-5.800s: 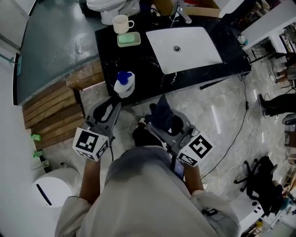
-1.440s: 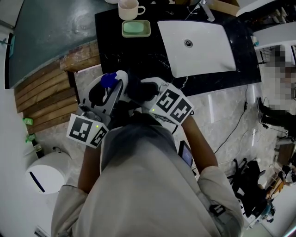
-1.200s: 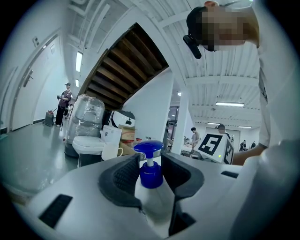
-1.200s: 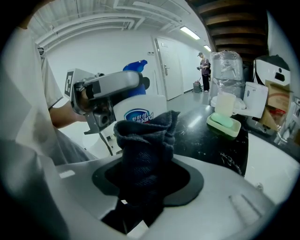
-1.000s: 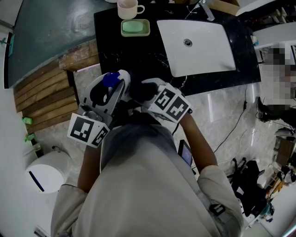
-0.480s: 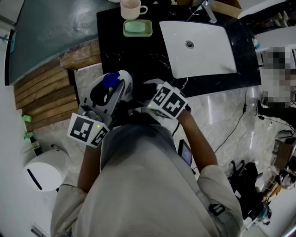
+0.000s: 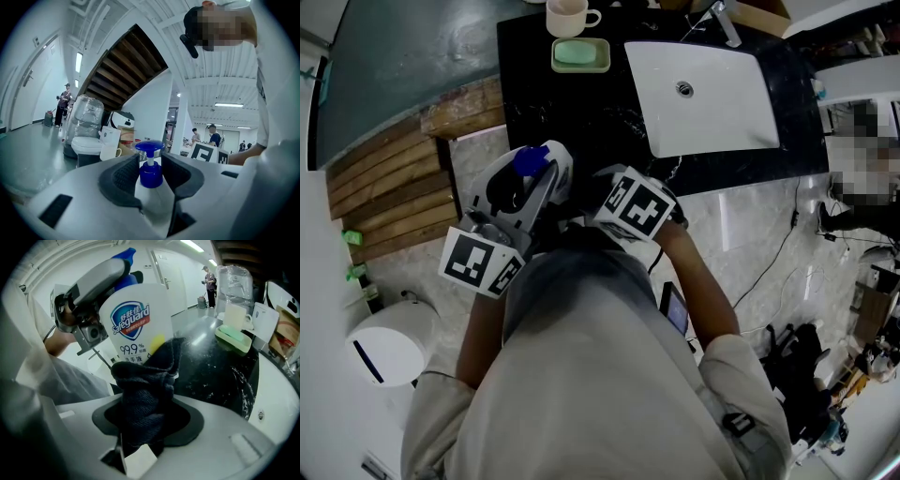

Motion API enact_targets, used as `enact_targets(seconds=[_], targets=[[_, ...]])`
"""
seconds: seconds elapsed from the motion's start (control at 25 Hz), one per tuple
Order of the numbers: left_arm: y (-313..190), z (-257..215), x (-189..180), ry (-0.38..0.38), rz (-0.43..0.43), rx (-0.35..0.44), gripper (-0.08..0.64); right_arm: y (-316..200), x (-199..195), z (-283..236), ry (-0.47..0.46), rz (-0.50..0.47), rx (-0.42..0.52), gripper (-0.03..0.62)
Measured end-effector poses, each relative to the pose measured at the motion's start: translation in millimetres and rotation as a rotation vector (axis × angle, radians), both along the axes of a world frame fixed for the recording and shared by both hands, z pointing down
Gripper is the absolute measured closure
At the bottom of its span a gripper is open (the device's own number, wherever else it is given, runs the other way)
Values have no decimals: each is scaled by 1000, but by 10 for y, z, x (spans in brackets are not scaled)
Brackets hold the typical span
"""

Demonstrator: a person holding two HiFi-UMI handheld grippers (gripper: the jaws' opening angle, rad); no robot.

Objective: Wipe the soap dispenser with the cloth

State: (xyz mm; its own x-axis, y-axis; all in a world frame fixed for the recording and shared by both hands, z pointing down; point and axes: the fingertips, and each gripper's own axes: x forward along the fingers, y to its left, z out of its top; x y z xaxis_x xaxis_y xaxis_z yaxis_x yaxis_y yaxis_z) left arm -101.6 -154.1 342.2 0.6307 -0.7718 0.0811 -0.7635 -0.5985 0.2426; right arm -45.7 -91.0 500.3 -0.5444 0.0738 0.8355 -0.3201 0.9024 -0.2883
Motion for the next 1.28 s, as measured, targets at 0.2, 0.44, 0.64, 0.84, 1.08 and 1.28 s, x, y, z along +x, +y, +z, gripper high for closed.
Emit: enact_targets(seconds=[0.2, 0.44, 0.64, 0.84, 1.08, 1.28], targets=[[24, -8, 69, 2, 16, 4, 416, 35, -14, 6, 41, -39, -13, 416], [36, 1, 141, 16, 33, 1, 416, 34, -20, -2, 51, -52, -7, 414], [37, -2, 176, 14, 43, 3, 416, 22, -38, -60, 29, -41, 3, 416], [38, -1, 176, 16, 44, 3, 416, 1, -50, -125, 8, -29, 20, 416], [32, 8, 173, 21, 42, 2, 416, -6, -69, -176, -17, -18, 25, 416], [47, -1, 172, 26, 41, 5, 416, -2, -84, -239, -31, -18, 45, 416]])
